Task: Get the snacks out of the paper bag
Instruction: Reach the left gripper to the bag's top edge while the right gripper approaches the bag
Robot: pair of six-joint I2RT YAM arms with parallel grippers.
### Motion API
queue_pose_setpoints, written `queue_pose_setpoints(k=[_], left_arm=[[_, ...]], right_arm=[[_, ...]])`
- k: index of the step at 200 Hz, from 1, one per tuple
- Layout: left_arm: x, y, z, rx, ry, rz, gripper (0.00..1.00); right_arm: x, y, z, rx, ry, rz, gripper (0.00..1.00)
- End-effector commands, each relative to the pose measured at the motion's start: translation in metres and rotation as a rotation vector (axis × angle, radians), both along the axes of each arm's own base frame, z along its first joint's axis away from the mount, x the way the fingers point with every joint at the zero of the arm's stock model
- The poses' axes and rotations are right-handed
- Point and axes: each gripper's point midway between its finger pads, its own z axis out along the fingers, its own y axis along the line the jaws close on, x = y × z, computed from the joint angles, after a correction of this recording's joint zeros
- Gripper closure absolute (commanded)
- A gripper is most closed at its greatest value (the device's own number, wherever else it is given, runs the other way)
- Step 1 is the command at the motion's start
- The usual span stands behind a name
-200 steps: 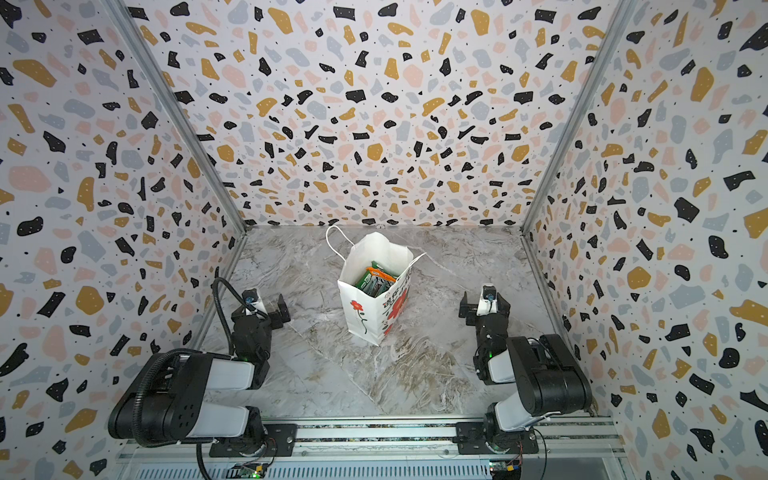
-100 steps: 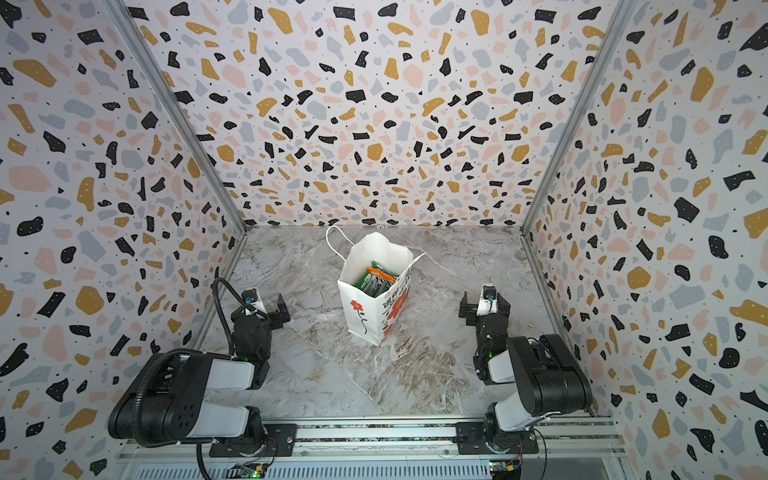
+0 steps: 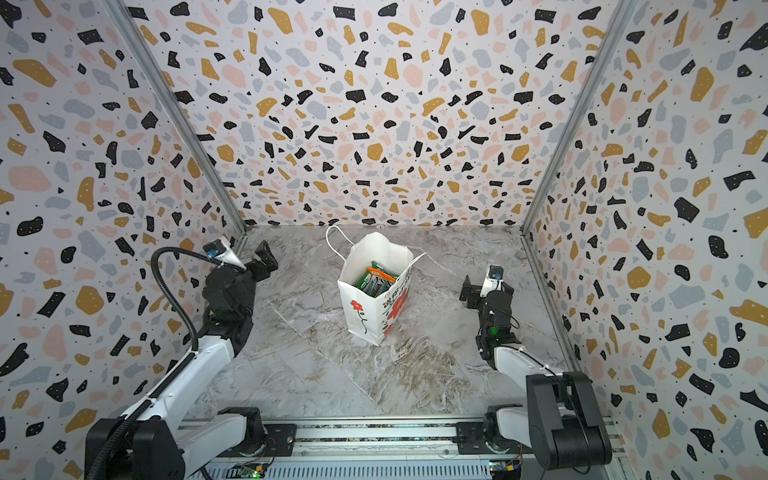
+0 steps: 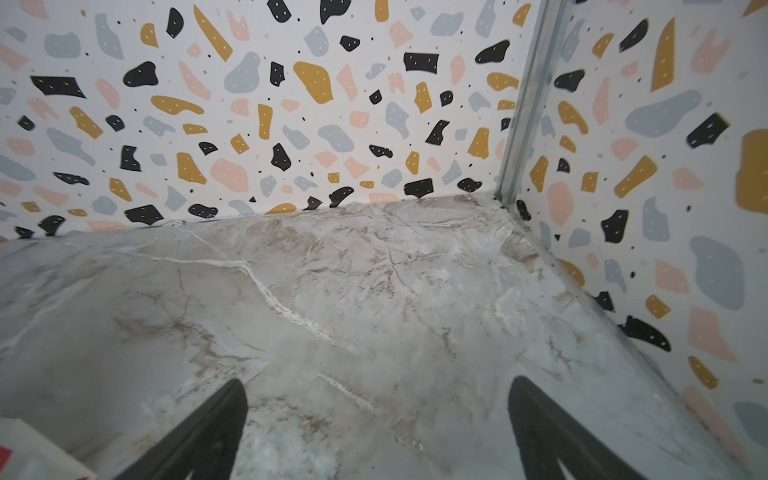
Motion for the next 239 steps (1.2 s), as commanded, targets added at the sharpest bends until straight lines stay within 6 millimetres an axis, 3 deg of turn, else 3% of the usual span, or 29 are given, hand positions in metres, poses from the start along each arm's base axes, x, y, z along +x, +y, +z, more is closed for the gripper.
queue_pose_setpoints(k=[1,20,44,80,116,149,199,239], left_arm=[[0.005,-0.072,0.017,-0.129,0.048,-0.394,0.0],[0.002,-0.108,0.048,-0.166,0.02,-0.57,0.0],[-0.005,-0.147,0.074,-0.146,0.01,-0.702,0.0],[0.006,-0.186,0.068,-0.128,0.108,-0.766,0.08],[0.021,-0.2,0.057,-0.121,0.179,-0.758,0.15],[0.033,-0.208,0.051,-0.115,0.225,-0.752,0.33],[0.041,-0.216,0.036,-0.109,0.283,-0.768,0.46],[0.039,-0.227,0.03,-0.113,0.302,-0.828,0.71]], right_arm=[[-0.014,0.036,-0.014,0.187,0.143,0.173,0.01],[-0.025,0.064,-0.01,0.238,0.155,0.327,0.01],[-0.039,0.08,-0.01,0.256,0.155,0.403,0.01],[-0.046,0.092,-0.012,0.25,0.159,0.446,0.01],[-0.049,0.094,-0.014,0.245,0.17,0.455,0.01],[-0.049,0.094,-0.014,0.244,0.171,0.461,0.01],[-0.048,0.097,-0.018,0.243,0.183,0.473,0.01],[-0.05,0.105,-0.024,0.241,0.206,0.512,0.01]])
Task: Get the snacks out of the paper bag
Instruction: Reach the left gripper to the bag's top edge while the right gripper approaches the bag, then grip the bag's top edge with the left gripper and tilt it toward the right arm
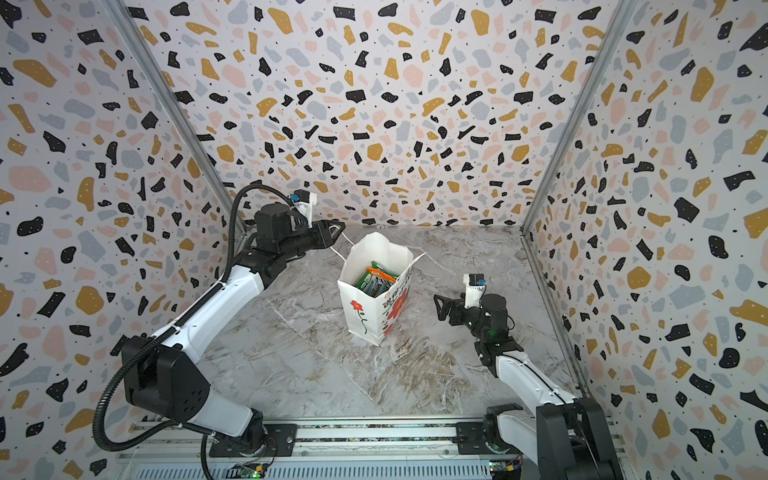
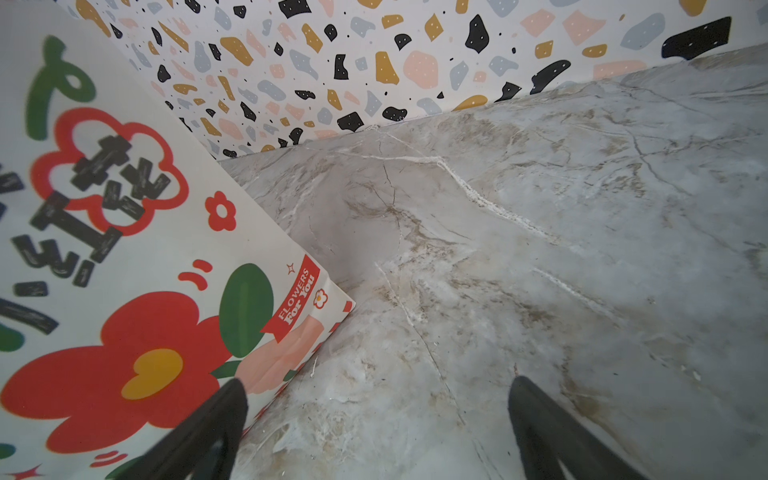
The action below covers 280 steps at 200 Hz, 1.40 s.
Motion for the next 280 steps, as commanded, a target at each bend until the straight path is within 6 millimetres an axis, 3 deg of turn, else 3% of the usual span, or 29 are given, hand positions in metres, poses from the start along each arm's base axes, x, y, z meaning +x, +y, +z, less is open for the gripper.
queue_pose_setpoints(k=[1,30,59,99,139,225,280], left_arm=[[-0.004,-0.012,0.012,-0.007,-0.029,-0.061,0.72],[-0.007,-0.016,0.01,-0.002,-0.018,-0.098,1.0],[-0.008,-0.014,0.015,0.031,-0.026,-0.101,1.0],[-0.01,-0.01,0.036,0.099,-0.103,-0.103,1.0],[-0.013,-0.009,0.052,0.183,-0.167,-0.139,1.0],[-0.003,-0.004,0.086,0.309,-0.25,-0.136,1.0],[0.001,-0.008,0.1,0.328,-0.277,-0.163,1.0]], right_arm=[[-0.002,0.01,-0.001,-0.001,0.005,0.05,0.01],[-0.002,0.022,-0.01,-0.012,0.033,0.088,0.01],[-0.003,0.04,-0.019,-0.01,0.066,0.138,0.01],[-0.009,0.083,-0.029,-0.008,0.084,0.226,0.0],[-0.011,0.123,-0.036,0.005,0.103,0.292,0.08],[-0.012,0.197,-0.029,0.152,0.058,0.365,0.15],[0.003,0.248,-0.026,0.229,-0.002,0.366,0.15]])
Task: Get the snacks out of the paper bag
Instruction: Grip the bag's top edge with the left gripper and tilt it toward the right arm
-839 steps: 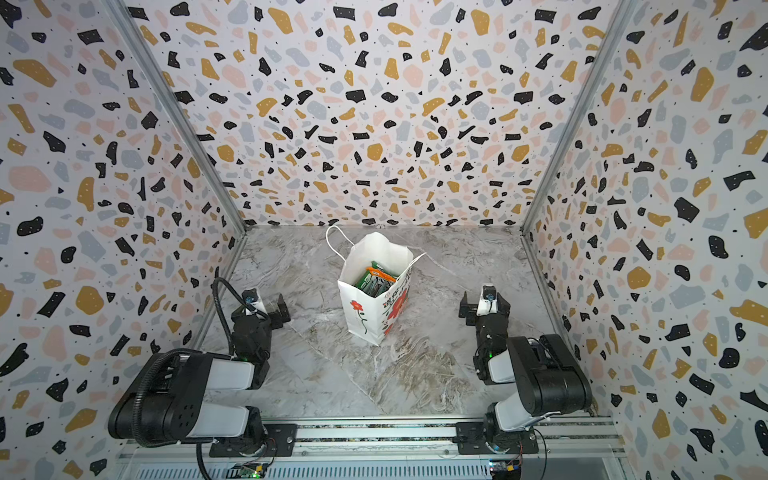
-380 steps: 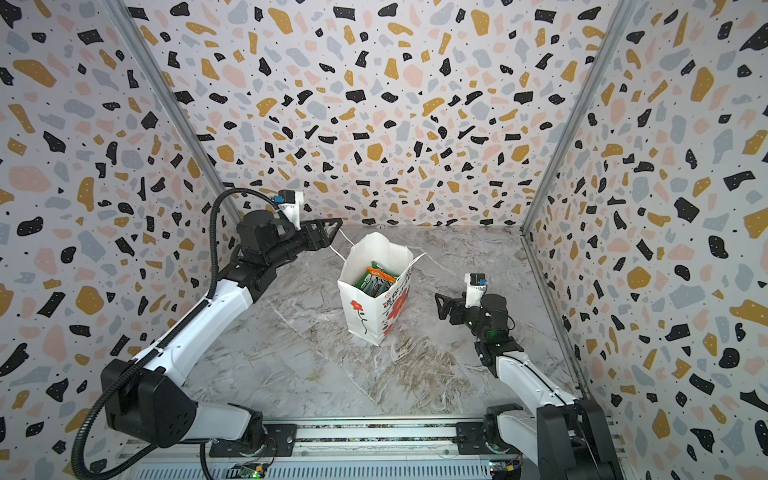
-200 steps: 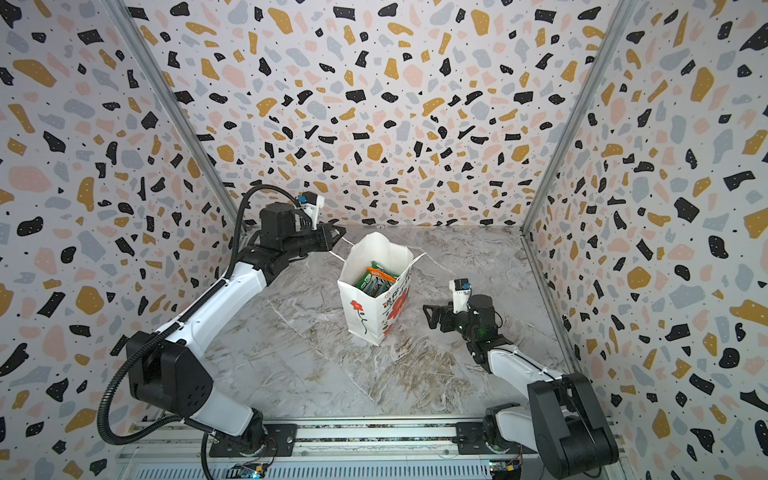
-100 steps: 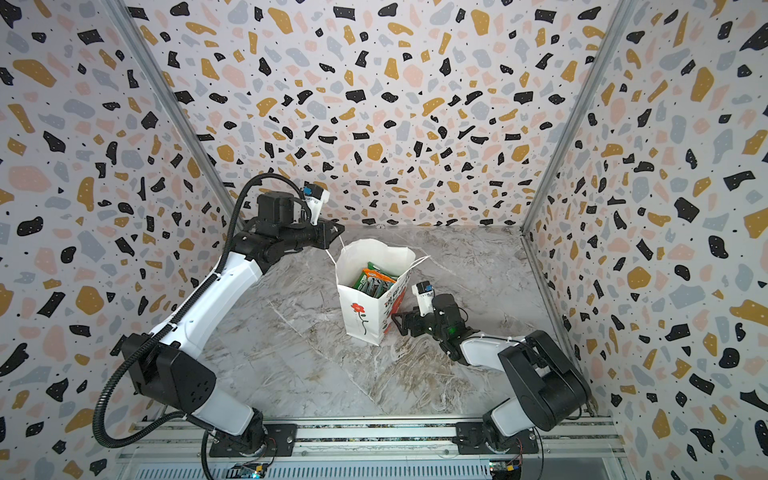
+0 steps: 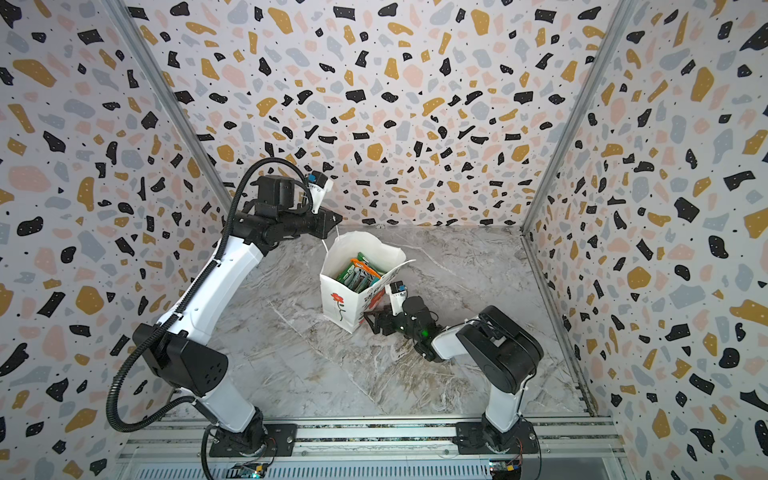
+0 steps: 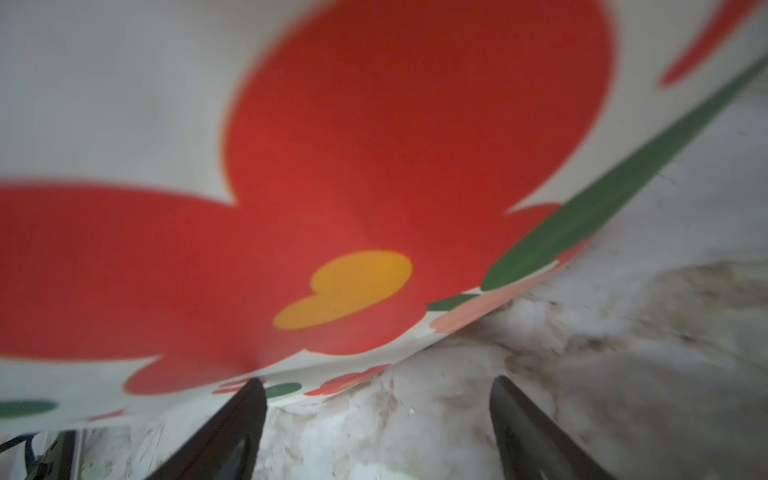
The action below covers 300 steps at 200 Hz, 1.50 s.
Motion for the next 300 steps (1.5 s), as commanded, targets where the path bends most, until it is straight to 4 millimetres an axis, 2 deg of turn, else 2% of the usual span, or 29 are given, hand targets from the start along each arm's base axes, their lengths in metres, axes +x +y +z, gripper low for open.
queue_pose_setpoints(k=[1,39,79,102,119,134,156,178,201,221,249,285,300], left_arm=[[0.0,-0.002,0.064,-0.042,-0.198,-0.028,1.0],[0.003,-0.002,0.077,-0.045,-0.249,-0.022,1.0],[0.005,-0.007,0.077,-0.047,-0.259,-0.051,1.0],[0.005,-0.01,0.071,-0.037,-0.253,-0.064,1.0],[0.002,-0.012,0.064,-0.026,-0.246,-0.067,1.0],[-0.001,-0.013,0.059,-0.022,-0.25,-0.066,1.0],[-0.007,-0.013,0.051,-0.028,-0.26,-0.059,1.0],[-0.014,-0.016,0.045,-0.032,-0.263,-0.056,1.0],[-0.024,-0.022,0.037,-0.021,-0.257,-0.07,1.0],[-0.034,-0.029,0.033,-0.023,-0.252,-0.087,1.0],[-0.051,-0.042,0.029,-0.023,-0.246,-0.118,1.0],[-0.076,-0.061,0.026,-0.027,-0.242,-0.172,1.0],[-0.085,-0.067,0.025,-0.033,-0.246,-0.195,1.0]], right_arm=[[0.017,0.021,0.033,0.12,-0.079,-0.033,0.15],[0.031,0.052,0.027,0.166,-0.066,-0.038,0.16],[0.039,0.078,0.025,0.18,-0.076,-0.029,0.17],[0.043,0.084,0.024,0.175,-0.074,-0.019,0.17],[0.039,0.079,0.018,0.142,-0.074,-0.021,0.17],[0.032,0.064,0.009,0.091,-0.071,-0.035,0.16],[0.022,0.031,-0.002,0.037,-0.057,-0.075,0.13],[0.012,-0.012,-0.017,-0.009,-0.012,-0.136,0.12],[0.005,-0.06,-0.022,-0.042,0.007,-0.229,0.12],[0.007,-0.098,-0.025,-0.098,0.026,-0.317,0.12],[0.015,-0.141,-0.013,-0.178,0.011,-0.431,0.11],[0.022,-0.176,0.014,-0.26,-0.042,-0.532,0.1],[0.023,-0.184,0.024,-0.277,-0.054,-0.55,0.09]])
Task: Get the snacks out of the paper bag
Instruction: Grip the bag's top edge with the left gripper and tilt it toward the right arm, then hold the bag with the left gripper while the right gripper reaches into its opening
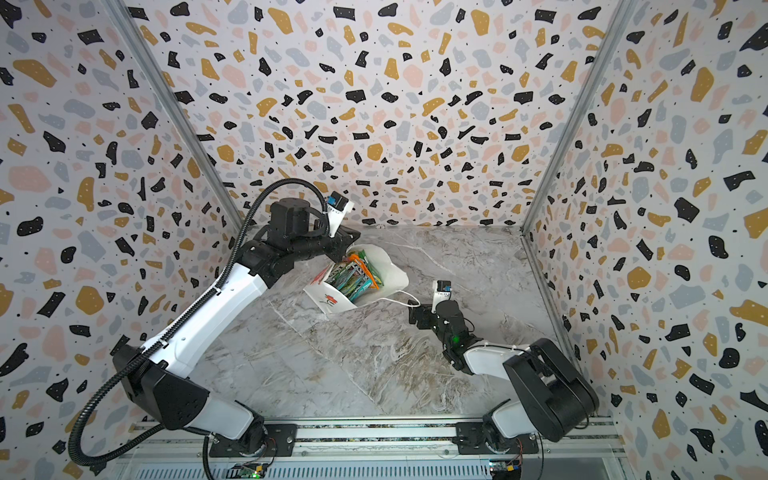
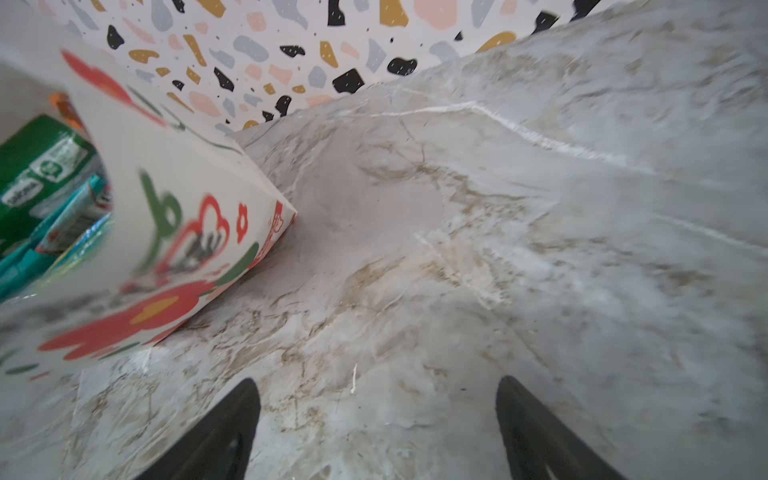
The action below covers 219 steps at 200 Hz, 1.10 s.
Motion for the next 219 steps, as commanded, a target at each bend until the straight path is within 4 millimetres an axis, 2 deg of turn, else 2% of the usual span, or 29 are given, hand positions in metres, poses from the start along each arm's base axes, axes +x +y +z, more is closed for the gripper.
queue_pose_setpoints(k=[1,39,61,73,95,119,136,157,194,219], left_arm=[[-0.015,-0.01,0.03,-0.065,-0.09,-0.04,1.0],[-0.032,-0.018,0.02,-0.081,-0.072,-0.084,1.0],[-0.043,-0.023,0.015,-0.098,-0.061,-0.123,1.0],[-0.045,-0.023,0.012,-0.106,-0.061,-0.122,1.0],[-0.047,-0.021,0.006,-0.11,-0.062,-0.113,1.0],[-0.053,-0.021,0.0,-0.115,-0.049,-0.133,1.0],[-0.056,-0.02,-0.001,-0.125,-0.041,-0.133,1.0],[-0.061,-0.018,-0.001,-0.138,-0.047,-0.137,1.0],[-0.066,-0.012,-0.009,-0.118,-0.057,-0.13,1.0],[-0.071,-0.01,-0.007,-0.122,-0.075,-0.142,1.0]], right_arm=[[0.001,-0.023,0.004,-0.111,0.019,-0.059,0.09],[-0.005,-0.036,0.029,-0.144,-0.018,-0.093,0.09],[-0.005,-0.051,0.039,-0.207,-0.018,-0.152,0.09],[-0.006,-0.053,0.047,-0.23,-0.028,-0.15,0.09],[-0.012,-0.045,0.068,-0.205,-0.076,-0.088,0.09],[-0.023,-0.028,0.098,-0.161,-0.155,0.03,0.09],[-0.034,-0.004,0.122,-0.138,-0.226,0.179,0.09],[-0.049,0.027,0.136,-0.117,-0.26,0.355,0.09],[-0.073,0.072,0.142,-0.145,-0.296,0.533,0.09],[-0.083,0.096,0.133,-0.177,-0.299,0.593,0.09]])
